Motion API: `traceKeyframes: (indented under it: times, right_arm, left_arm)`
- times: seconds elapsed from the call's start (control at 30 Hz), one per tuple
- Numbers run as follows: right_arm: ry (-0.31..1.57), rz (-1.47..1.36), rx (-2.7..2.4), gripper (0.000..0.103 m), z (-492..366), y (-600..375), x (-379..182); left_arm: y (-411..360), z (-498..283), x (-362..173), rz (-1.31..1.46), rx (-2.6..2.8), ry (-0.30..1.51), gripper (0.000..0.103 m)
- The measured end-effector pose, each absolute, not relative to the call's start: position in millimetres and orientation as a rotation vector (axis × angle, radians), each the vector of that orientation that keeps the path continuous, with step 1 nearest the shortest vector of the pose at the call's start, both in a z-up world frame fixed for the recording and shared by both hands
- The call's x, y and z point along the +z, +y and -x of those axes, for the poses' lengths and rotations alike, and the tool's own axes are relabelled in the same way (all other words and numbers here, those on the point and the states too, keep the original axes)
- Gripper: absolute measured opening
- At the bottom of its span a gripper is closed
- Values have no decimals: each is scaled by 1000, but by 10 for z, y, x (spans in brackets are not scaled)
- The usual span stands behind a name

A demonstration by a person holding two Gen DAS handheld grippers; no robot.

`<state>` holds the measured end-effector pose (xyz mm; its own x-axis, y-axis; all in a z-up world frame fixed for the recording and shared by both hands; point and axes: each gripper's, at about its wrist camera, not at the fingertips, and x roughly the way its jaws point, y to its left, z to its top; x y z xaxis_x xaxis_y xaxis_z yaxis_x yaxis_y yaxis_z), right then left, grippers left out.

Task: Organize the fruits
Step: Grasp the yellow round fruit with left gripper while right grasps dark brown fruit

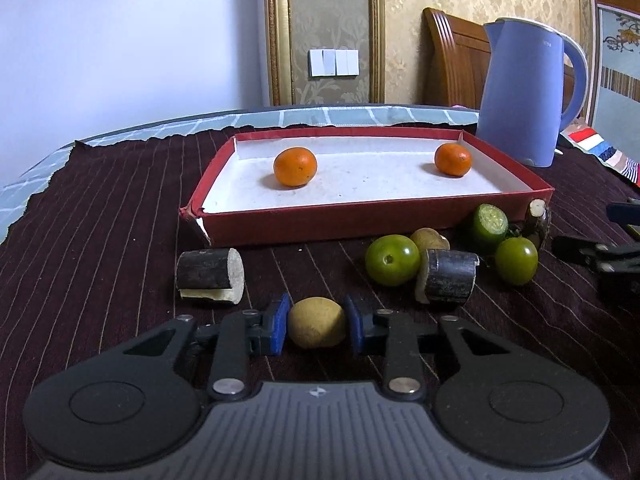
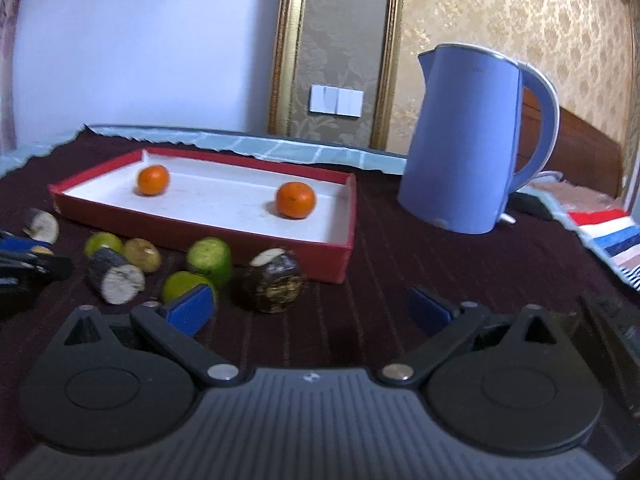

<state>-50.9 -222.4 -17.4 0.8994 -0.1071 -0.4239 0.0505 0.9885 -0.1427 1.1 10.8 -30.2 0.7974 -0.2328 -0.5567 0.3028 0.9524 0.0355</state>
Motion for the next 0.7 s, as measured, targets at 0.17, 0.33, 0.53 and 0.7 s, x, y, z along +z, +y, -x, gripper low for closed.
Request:
traceKeyframes:
  times: [0.17, 0.33, 0.53, 0.7]
  right_arm:
    - [491, 152, -70, 92, 315, -2241, -192]
    - [551, 151, -15, 82, 97, -2228, -205]
    - [619, 64, 73, 40, -105, -2317, -245]
    - [600, 80, 54, 37, -19, -2241, -241]
  left_arm:
    - [75, 9, -308, -151, -275, 573, 30]
    - [68, 3, -309, -156, -275, 571, 30]
    - [65, 2, -310, -157, -274, 571, 30]
    - [85, -1, -302, -147, -273, 566, 30]
